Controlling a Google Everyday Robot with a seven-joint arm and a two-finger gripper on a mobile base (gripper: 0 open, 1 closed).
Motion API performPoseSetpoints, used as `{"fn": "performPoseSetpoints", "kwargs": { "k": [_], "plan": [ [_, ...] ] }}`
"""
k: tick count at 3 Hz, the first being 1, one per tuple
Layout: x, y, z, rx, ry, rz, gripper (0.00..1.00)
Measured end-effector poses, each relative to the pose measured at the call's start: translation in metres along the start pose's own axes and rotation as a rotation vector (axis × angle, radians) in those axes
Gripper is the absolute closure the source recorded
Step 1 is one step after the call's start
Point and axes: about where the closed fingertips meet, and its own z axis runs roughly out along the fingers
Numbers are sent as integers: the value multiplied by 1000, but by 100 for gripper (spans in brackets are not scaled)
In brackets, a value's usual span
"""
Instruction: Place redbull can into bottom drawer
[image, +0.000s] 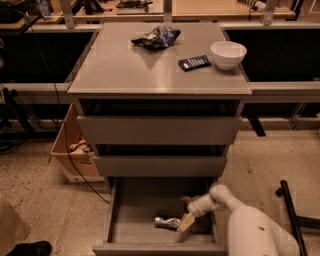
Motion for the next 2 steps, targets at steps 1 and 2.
{"fn": "performPoseSetpoints", "kwargs": {
  "k": [1, 2],
  "plan": [
    [-3, 17, -40, 26, 0, 4, 0],
    [-10, 31, -99, 93, 32, 9, 0]
  ]
}}
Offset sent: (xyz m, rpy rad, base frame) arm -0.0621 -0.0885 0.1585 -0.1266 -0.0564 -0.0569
